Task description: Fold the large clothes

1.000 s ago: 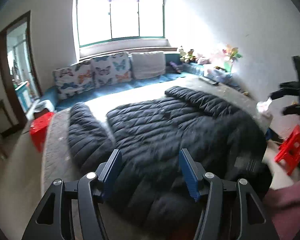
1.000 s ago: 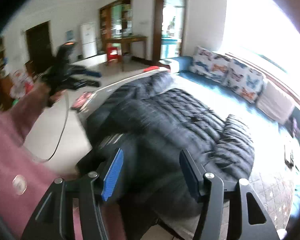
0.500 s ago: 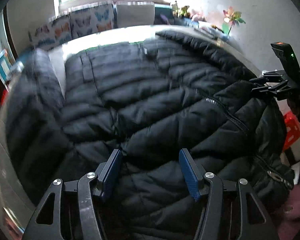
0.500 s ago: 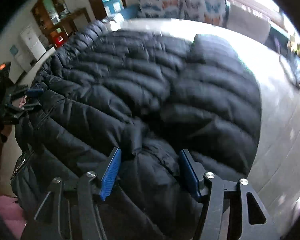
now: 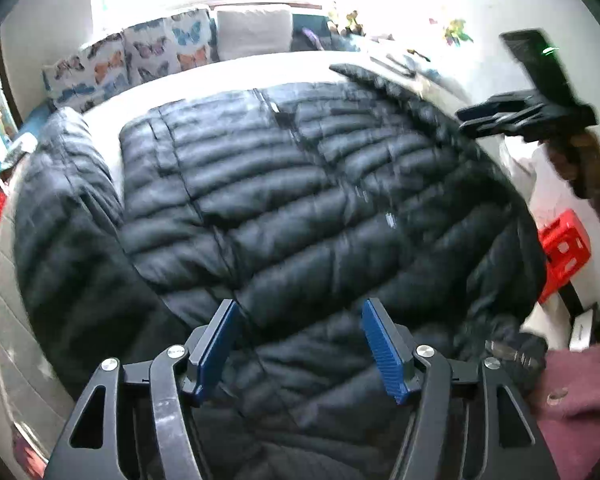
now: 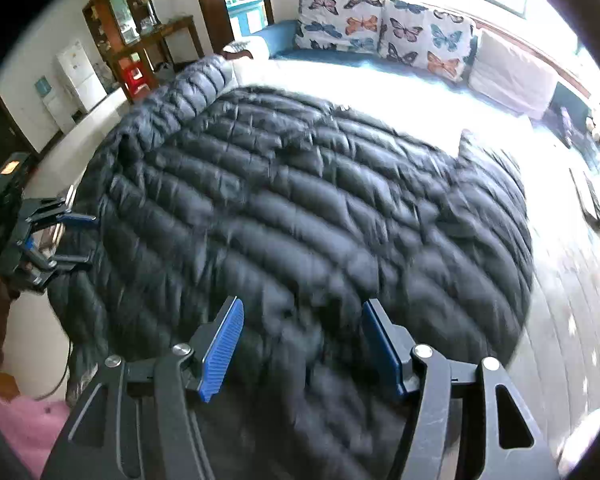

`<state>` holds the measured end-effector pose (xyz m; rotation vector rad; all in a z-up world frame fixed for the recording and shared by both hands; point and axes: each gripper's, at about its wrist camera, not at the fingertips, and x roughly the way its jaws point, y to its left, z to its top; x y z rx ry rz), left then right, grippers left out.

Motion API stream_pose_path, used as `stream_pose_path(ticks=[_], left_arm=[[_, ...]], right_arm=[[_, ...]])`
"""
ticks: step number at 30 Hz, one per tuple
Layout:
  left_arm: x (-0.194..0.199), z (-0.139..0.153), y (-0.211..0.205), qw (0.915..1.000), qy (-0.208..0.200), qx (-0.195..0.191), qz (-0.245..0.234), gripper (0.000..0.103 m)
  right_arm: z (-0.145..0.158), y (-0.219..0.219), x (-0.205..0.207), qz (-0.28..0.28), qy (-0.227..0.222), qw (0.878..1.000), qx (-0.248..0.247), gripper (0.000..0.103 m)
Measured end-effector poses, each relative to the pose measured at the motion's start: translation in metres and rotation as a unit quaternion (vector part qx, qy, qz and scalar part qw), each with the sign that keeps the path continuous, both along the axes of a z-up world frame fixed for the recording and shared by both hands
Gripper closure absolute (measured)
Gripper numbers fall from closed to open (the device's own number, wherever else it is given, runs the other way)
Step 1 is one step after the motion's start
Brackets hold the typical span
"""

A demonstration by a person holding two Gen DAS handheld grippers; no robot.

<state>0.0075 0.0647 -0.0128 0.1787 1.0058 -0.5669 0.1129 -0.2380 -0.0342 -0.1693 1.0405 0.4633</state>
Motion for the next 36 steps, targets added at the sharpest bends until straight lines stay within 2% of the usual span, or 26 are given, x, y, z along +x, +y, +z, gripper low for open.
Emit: stream_pose_path(ticks=[2, 6, 8, 11, 14, 15, 19, 22, 26, 31, 33, 36], left_arm=[[0.009, 0.012, 0.004, 0.9998, -0.01, -0.008, 0.012, 0.031], [0.04, 0.032, 0.023, 0.998, -0.011, -0.025, 0.056, 0.028], [0.054, 0.036, 0.033, 0.9968, -0.008, -0.028, 0.075, 0.028], [0.076, 0.037, 0.047, 0.9942, 0.001, -0.029, 0.103, 0.028], [0.101, 0.031, 0.053, 0.9919, 0.018, -0.032, 0.122, 0.027], [0.112, 0.028, 0.052, 0.9914, 0.024, -0.032, 0.125, 0.028], [0.146, 0.014, 0.049, 0.9889, 0.031, -0.022, 0.144, 0.027], [0.168, -0.002, 0.054, 0.9848, 0.048, -0.025, 0.165, 0.027], [0.183, -0.017, 0.058, 0.9807, 0.056, -0.013, 0.187, 0.027], [0.193, -0.034, 0.053, 0.9812, 0.053, 0.029, 0.183, 0.028], [0.2, -0.045, 0.054, 0.9788, 0.068, 0.041, 0.189, 0.028], [0.208, -0.054, 0.057, 0.9759, 0.093, 0.025, 0.196, 0.028]], right_arm=[[-0.013, 0.006, 0.028, -0.005, 0.007, 1.0, -0.008, 0.036], [-0.041, -0.025, 0.049, -0.047, 0.035, 0.998, -0.036, 0.036], [-0.046, -0.045, 0.047, -0.071, 0.047, 0.996, -0.041, 0.038], [-0.054, -0.076, 0.035, -0.118, 0.069, 0.988, -0.077, 0.038], [-0.053, -0.097, 0.022, -0.13, 0.079, 0.986, -0.074, 0.038], [-0.05, -0.1, 0.019, -0.132, 0.077, 0.986, -0.07, 0.038], [-0.038, -0.109, 0.022, -0.137, 0.072, 0.988, 0.009, 0.036], [-0.042, -0.112, 0.032, -0.139, 0.081, 0.985, 0.058, 0.036], [-0.05, -0.115, 0.045, -0.15, 0.088, 0.982, 0.072, 0.036], [-0.057, -0.113, 0.062, -0.16, 0.109, 0.975, 0.106, 0.036], [-0.061, -0.109, 0.067, -0.161, 0.115, 0.975, 0.105, 0.036], [-0.064, -0.106, 0.072, -0.155, 0.111, 0.977, 0.092, 0.044]])
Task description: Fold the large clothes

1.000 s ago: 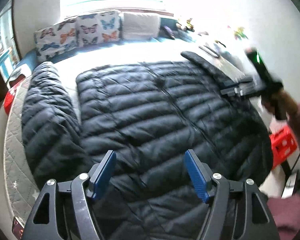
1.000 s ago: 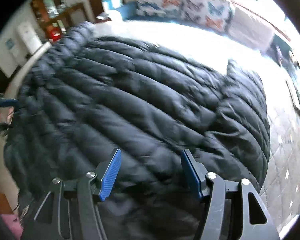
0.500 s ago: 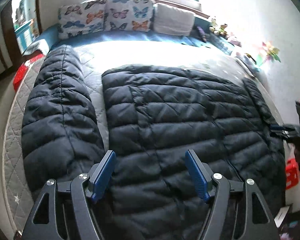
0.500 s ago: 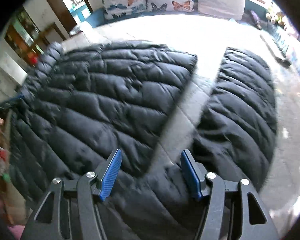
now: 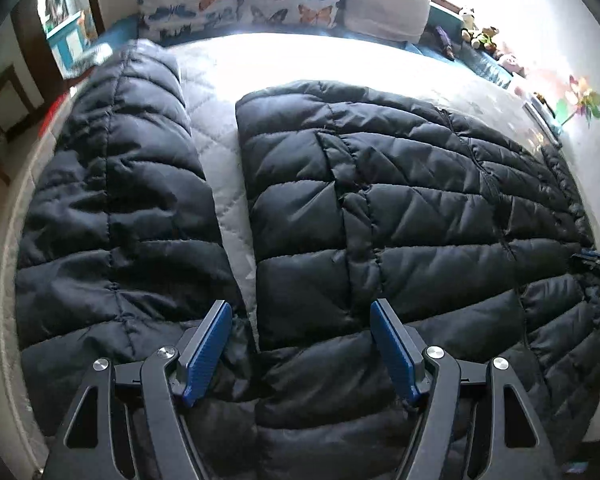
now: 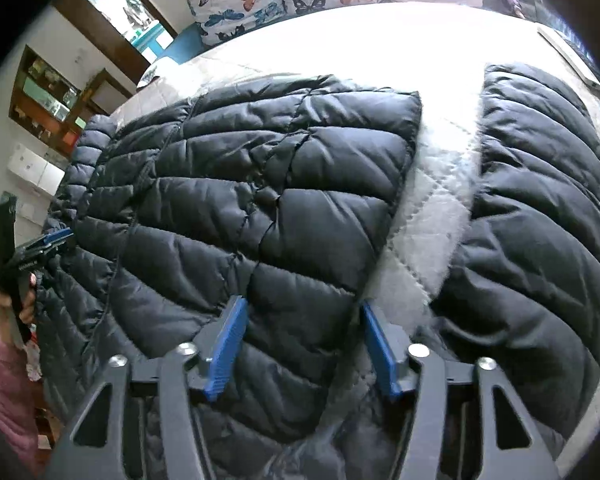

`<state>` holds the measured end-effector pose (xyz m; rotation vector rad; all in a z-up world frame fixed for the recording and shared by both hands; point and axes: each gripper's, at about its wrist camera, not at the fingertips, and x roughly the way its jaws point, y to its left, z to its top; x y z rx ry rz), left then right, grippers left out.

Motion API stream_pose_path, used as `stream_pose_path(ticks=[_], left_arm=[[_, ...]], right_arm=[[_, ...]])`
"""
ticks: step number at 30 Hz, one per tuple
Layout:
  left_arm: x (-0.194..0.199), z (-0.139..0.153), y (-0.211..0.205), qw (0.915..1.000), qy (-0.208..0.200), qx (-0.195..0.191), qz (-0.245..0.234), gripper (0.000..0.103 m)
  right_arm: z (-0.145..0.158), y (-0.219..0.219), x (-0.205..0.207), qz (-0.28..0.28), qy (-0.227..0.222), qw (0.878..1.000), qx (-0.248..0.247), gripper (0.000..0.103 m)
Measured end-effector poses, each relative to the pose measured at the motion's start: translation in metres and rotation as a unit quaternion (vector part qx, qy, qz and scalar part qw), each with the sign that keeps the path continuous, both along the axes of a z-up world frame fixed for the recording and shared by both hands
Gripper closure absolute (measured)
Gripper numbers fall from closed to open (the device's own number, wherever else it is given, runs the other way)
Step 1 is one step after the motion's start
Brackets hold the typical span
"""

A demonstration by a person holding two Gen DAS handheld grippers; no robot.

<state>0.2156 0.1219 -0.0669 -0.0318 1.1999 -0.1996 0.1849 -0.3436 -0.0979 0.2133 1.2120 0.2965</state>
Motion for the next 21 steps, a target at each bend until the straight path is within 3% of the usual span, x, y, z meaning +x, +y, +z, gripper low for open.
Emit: stream_pose_path(ticks=[1, 2, 3, 4, 5, 6, 8, 12, 17, 21], left_arm=[[0.001, -0.001, 0.001, 1.0, 0.0, -0.008, 0.0, 0.03], [0.002, -0.001, 0.001, 0.9998, -0.003, -0.018, -0.002, 0.045], [0.002, -0.001, -0.001, 0.9996, -0.005, -0.025, -0.008, 0.049], [0.002, 0.0, -0.002, 0.9998, -0.008, -0.02, -0.006, 0.055], [0.001, 0.0, -0.004, 0.9998, -0.013, -0.016, -0.007, 0.067], [-0.001, 0.002, -0.006, 0.9997, -0.024, -0.002, -0.004, 0.075], [-0.002, 0.007, -0.006, 0.9994, -0.032, -0.013, 0.006, 0.082], [0.0, 0.022, -0.011, 0.9979, -0.052, -0.034, 0.02, 0.086], [0.015, 0.051, -0.019, 0.9929, -0.083, -0.081, 0.026, 0.087], [0.036, 0.065, -0.033, 0.9899, -0.112, -0.085, 0.021, 0.087]], right_arm=[[0.001, 0.003, 0.002, 0.003, -0.007, 1.0, -0.006, 0.053], [0.001, 0.004, 0.004, 0.003, -0.01, 1.0, -0.01, 0.06], [0.001, 0.004, 0.005, 0.0, -0.012, 1.0, -0.013, 0.063], [0.002, 0.004, 0.005, -0.001, -0.015, 1.0, -0.014, 0.074], [0.005, 0.004, 0.005, -0.004, -0.026, 0.999, -0.018, 0.08], [0.008, 0.005, 0.005, -0.004, -0.035, 0.999, -0.024, 0.082], [0.019, 0.01, 0.005, 0.0, -0.06, 0.997, -0.046, 0.087], [0.054, 0.023, 0.015, 0.006, -0.124, 0.989, -0.083, 0.088], [0.086, 0.032, 0.04, 0.019, -0.162, 0.98, -0.117, 0.089], [0.102, 0.027, 0.069, 0.0, -0.189, 0.972, -0.14, 0.089]])
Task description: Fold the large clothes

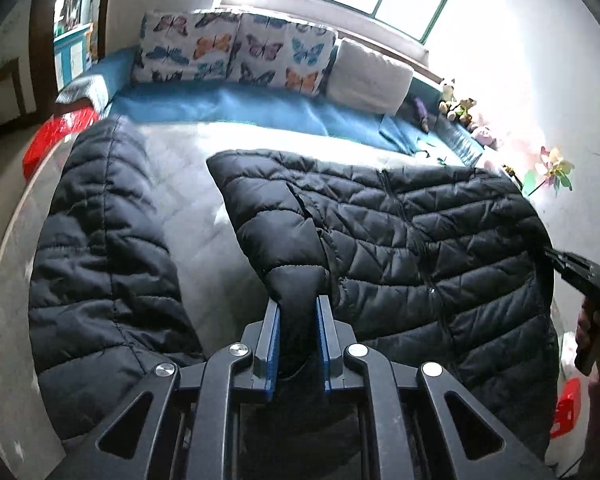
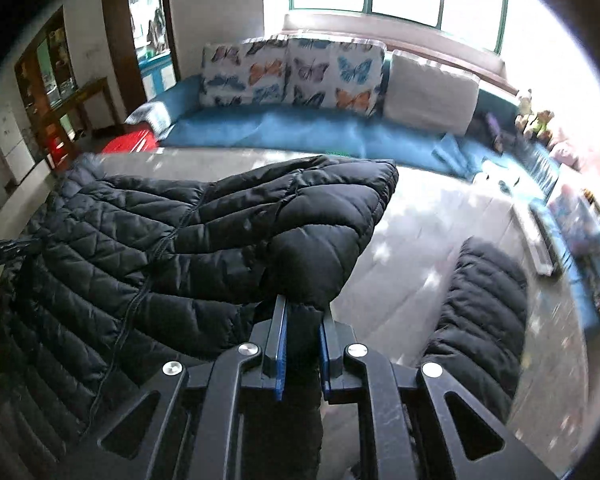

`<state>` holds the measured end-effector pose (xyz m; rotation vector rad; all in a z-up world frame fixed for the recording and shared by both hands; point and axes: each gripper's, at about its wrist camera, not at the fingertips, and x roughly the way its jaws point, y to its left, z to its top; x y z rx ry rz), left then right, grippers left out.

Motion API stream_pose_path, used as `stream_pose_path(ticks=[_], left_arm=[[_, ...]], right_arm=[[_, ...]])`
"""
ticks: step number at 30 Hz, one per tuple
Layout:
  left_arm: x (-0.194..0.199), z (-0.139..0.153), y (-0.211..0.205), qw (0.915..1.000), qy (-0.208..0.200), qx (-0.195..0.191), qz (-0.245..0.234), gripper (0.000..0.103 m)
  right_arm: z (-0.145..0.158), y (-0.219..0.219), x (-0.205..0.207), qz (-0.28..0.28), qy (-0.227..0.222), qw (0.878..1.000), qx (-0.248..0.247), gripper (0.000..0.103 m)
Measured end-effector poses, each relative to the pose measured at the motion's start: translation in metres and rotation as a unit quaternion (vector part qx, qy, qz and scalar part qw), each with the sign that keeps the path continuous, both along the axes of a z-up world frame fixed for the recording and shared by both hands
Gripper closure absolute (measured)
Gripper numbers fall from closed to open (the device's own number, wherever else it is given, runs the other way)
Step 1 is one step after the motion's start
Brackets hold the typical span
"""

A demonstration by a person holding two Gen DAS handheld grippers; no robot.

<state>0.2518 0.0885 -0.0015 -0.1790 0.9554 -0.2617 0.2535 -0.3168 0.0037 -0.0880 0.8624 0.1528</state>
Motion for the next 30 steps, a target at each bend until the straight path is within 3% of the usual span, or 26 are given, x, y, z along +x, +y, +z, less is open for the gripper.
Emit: stream_pose_path(ticks=[2, 8, 14, 16, 18, 20, 25, 28, 30], left_arm=[[0.012, -0.005, -0.008, 0.9999, 0.002, 0.012, 0.0, 0.084], [0.037, -0.051, -0.032, 0.9948, 0.072, 0.072, 0.009, 0.073], [0.02, -0.032, -0.033, 0.9955, 0.061, 0.072, 0.008, 0.07], [-0.001, -0.015, -0.039, 0.9956, 0.043, 0.083, -0.006, 0.069], [-0.029, 0.001, -0.04, 0.9958, 0.03, 0.083, -0.021, 0.059], [-0.05, 0.011, -0.044, 0.9957, 0.018, 0.084, -0.035, 0.041], [-0.125, 0.019, -0.069, 0.9915, 0.003, 0.092, -0.092, 0.04], [-0.168, 0.01, -0.086, 0.9879, 0.013, 0.088, -0.127, 0.04], [-0.194, 0.002, -0.096, 0.9851, 0.012, 0.086, -0.148, 0.04]], right_arm=[[-0.004, -0.006, 0.018, -0.023, -0.005, 1.0, -0.008, 0.089], [-0.053, -0.022, 0.05, -0.048, 0.078, 0.996, 0.001, 0.082], [-0.034, -0.028, 0.024, -0.021, 0.085, 0.996, 0.007, 0.081], [-0.025, -0.024, 0.006, 0.0, 0.086, 0.996, 0.006, 0.081], [-0.02, -0.015, -0.011, 0.026, 0.098, 0.995, 0.014, 0.081], [-0.024, -0.005, -0.034, 0.052, 0.113, 0.992, 0.025, 0.081], [-0.054, 0.011, -0.093, 0.1, 0.154, 0.983, 0.018, 0.081], [-0.087, 0.016, -0.12, 0.11, 0.187, 0.976, -0.012, 0.081], [-0.094, 0.02, -0.134, 0.114, 0.182, 0.976, -0.032, 0.081]])
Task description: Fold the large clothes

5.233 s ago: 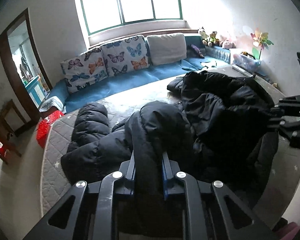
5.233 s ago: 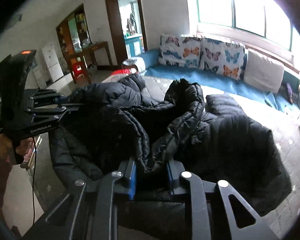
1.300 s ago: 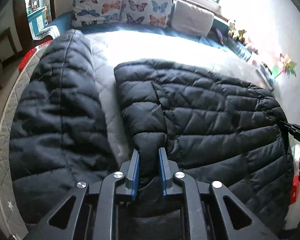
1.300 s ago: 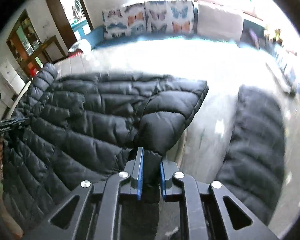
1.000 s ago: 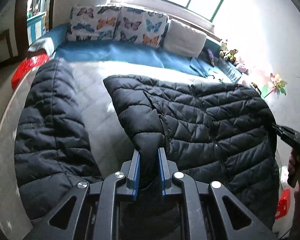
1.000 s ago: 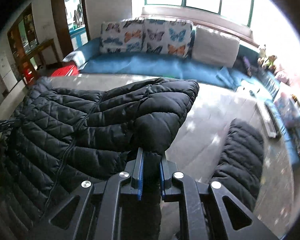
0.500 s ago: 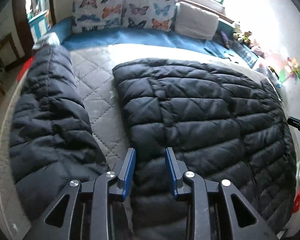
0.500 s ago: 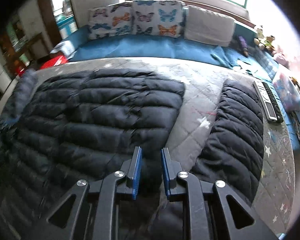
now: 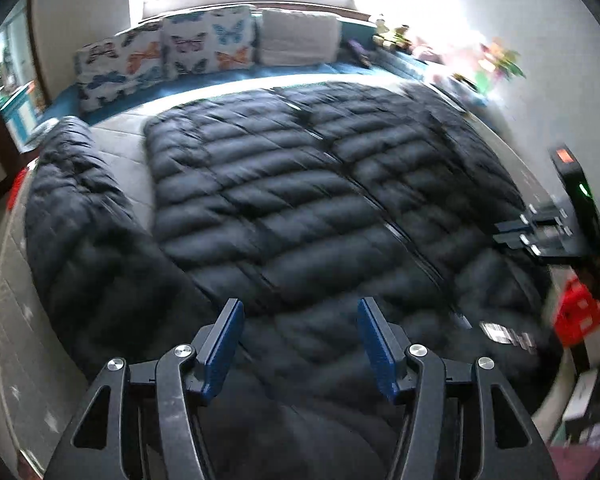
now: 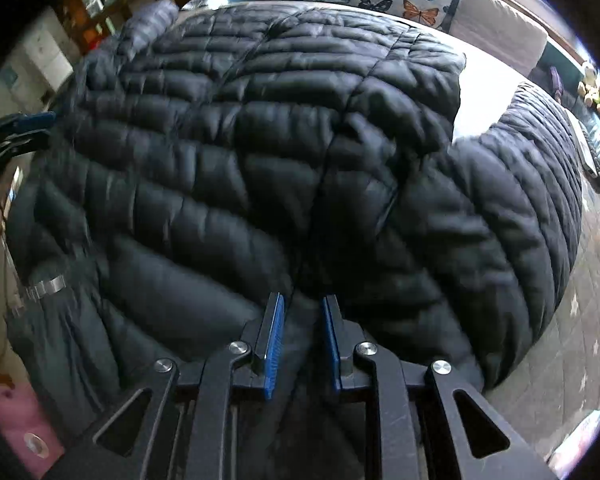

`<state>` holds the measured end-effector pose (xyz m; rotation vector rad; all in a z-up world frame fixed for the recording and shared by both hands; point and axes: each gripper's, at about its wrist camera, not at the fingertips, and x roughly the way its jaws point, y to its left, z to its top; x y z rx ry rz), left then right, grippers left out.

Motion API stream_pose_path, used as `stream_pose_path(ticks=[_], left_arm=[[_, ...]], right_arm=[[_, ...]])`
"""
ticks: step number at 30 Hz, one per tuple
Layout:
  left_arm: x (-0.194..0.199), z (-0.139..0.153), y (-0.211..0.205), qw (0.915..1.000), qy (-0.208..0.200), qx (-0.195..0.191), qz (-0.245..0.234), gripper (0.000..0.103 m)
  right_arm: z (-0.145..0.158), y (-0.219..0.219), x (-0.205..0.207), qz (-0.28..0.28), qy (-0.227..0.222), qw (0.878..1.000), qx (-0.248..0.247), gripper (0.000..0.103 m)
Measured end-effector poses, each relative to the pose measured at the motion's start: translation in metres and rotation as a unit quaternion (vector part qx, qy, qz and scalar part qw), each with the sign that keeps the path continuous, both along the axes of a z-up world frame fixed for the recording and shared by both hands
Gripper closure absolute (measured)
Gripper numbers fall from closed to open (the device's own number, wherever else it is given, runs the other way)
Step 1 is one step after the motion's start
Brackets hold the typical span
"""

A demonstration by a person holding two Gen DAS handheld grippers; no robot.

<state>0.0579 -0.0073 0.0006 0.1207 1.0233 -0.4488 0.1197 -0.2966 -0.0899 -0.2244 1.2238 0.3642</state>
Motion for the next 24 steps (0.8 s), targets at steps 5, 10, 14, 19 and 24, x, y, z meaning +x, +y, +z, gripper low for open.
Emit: stream_pose_path(ticks=[5, 10, 14, 19, 24], left_arm=[[-0.048, -0.004, -0.02, 0.9991, -0.007, -0.021, -0.035, 0.04], [-0.07, 0.002, -0.032, 0.997, -0.012, -0.054, -0.054, 0.04], [-0.091, 0.01, -0.036, 0.9931, -0.007, -0.081, -0.085, 0.04], [-0.121, 0.011, -0.053, 0.9854, -0.008, -0.092, -0.143, 0.025], [-0.132, -0.016, -0.08, 0.9866, -0.042, -0.007, -0.157, 0.035]], right_arm=[[0.028, 0.018, -0.017, 0.017, -0.03, 0.999, 0.038, 0.081], [0.048, 0.056, -0.036, 0.072, -0.047, 0.992, 0.097, 0.081], [0.067, 0.07, -0.062, 0.104, -0.071, 0.986, 0.108, 0.081], [0.079, 0.079, -0.096, 0.145, -0.069, 0.98, 0.121, 0.081], [0.065, 0.093, -0.128, 0.188, -0.051, 0.973, 0.124, 0.081]])
